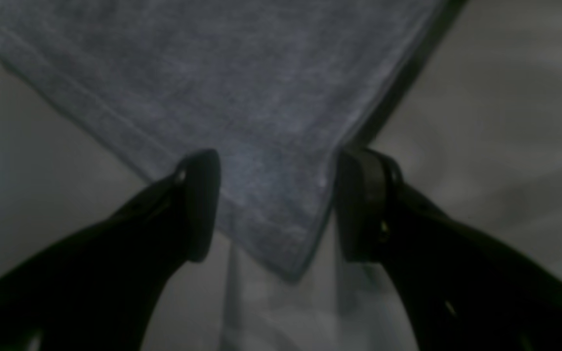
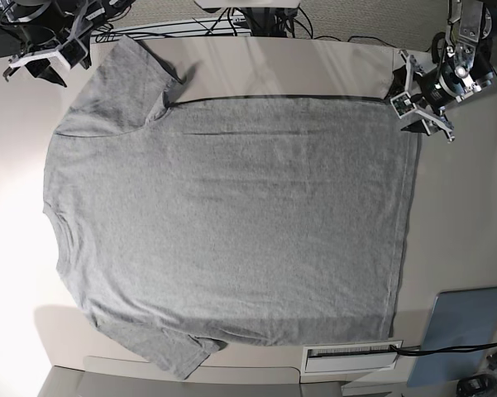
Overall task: Fold the T-shirt properly
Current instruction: 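Move both grippers down to the shirt's shoulder corners and grasp them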
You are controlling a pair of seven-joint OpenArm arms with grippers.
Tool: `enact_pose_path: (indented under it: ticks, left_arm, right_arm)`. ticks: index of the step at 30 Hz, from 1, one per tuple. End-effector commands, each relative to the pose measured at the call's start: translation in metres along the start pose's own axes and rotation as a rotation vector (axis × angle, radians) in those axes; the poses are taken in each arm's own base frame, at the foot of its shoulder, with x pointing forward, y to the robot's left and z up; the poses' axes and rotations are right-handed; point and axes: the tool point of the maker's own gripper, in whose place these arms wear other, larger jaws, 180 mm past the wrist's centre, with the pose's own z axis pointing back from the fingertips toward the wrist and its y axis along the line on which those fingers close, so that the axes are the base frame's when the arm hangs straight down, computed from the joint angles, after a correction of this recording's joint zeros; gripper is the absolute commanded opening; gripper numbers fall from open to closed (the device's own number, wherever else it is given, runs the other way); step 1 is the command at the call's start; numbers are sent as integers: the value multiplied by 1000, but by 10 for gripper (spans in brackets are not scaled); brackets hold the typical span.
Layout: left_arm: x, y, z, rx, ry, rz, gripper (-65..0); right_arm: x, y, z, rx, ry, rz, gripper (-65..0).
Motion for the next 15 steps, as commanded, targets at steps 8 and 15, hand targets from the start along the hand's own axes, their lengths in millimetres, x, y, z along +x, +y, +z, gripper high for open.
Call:
enact_pose_path:
  ticks: [8, 15]
  left_arm:
    - [-54, -4, -5, -28, 167, -70, -268]
    - [-76, 2, -14, -28, 212, -10, -279]
  right_arm:
    - [21, -29, -4, -116, -74, 38, -359]
    - [22, -33, -11, -104, -54, 80, -360]
